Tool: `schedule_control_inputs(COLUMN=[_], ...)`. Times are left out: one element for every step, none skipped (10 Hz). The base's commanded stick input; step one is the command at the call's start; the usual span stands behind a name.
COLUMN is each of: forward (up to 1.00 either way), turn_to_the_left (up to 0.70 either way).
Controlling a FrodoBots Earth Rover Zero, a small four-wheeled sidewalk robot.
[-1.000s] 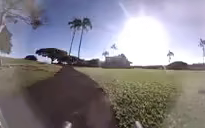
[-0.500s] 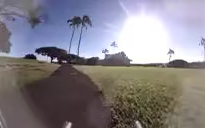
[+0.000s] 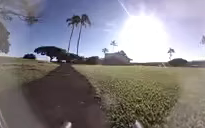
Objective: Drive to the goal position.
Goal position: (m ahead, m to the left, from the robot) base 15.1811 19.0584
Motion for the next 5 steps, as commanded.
schedule_control_inputs(forward=[0.70, 0.70, 0.70, 0.70, 0.70], turn_to_the_left=[0.14, 0.14, 0.14, 0.14, 0.14])
